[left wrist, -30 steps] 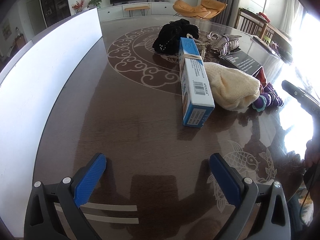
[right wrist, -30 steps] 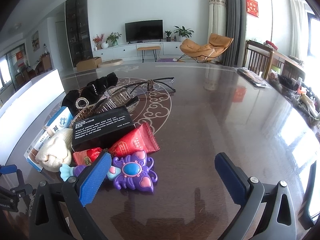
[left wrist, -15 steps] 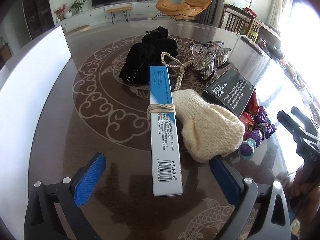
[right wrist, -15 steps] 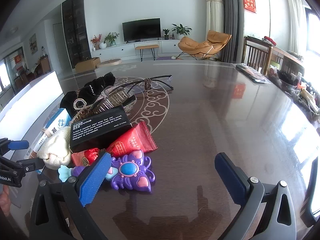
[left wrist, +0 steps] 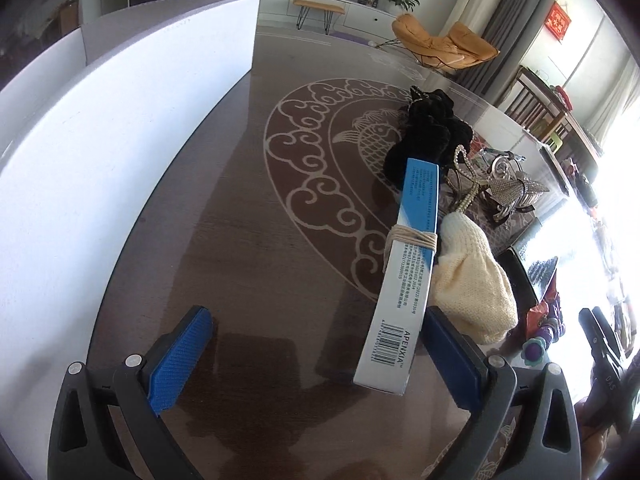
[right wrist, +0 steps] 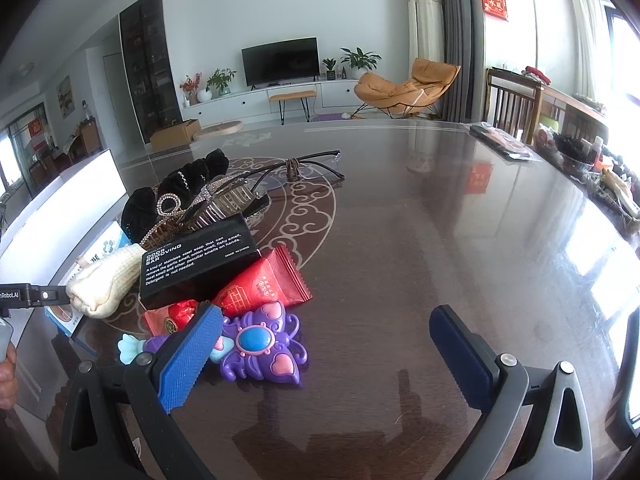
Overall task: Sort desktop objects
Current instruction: 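Lower the open left tool over the blue-and-white box, fingers straddling it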
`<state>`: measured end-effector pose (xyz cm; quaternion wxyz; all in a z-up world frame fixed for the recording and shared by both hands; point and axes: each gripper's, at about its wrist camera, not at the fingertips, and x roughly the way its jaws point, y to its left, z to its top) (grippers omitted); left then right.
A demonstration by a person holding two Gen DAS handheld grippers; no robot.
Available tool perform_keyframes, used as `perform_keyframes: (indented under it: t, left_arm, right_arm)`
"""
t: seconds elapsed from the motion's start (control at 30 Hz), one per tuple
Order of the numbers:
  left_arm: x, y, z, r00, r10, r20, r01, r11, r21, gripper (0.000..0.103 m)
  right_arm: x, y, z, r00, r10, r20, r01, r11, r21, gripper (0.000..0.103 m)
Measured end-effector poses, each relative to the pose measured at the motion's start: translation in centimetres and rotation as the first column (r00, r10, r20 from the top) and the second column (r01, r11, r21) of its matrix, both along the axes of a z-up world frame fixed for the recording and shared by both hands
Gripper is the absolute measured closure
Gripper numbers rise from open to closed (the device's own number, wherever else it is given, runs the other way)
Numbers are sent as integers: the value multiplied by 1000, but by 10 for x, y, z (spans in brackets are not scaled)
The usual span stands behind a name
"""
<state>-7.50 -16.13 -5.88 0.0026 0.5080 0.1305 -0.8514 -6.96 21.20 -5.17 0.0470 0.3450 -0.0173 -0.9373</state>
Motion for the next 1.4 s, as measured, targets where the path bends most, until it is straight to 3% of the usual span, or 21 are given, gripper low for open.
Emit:
perform_keyframes:
  t: [0.13,0.33,0.57,0.7,0.97,1.2,1.33,1.4]
  left_arm:
    - [2,-14,5,999,41,-19,-41,999,19,0]
    - [-1,-9,2,1000,18,-11,-18,1000,-5,0]
    - [-8,18,3,996,-90,-11,90,995,-40,0]
    - [-14,35,-1,987,-159,5,159,981,-108,0]
    - [-18,51,-4,966,-260,10,259,956,-139,0]
    - [-27,51,-15,958,-284,31,285,947,-148,0]
    - [-35,60,-19,955,-294,35,295,930,-220,0]
    - [-40,60,-19,958,-286,27,285,933,-218,0]
  right_arm:
    - [0,-1,-1,1000,1,1,-1,1000,6,0]
    - [-1,-1,-1,1000,2,6,-2,1000,7,0]
    - [-1,0,-2,1000,4,12,-4,1000,-3,0]
    - [-3,0,-2,1000,4,12,-4,1000,-3,0]
    - [-4,-1,-2,1000,6,17,-6,1000,-7,0]
    - [-5,-2,-2,1000,5,21,-5,1000,-2,0]
    - [-5,-2,-2,1000,4,24,-4,1000,-1,0]
    - [-5,-1,-3,1000,2,24,-2,1000,0,0]
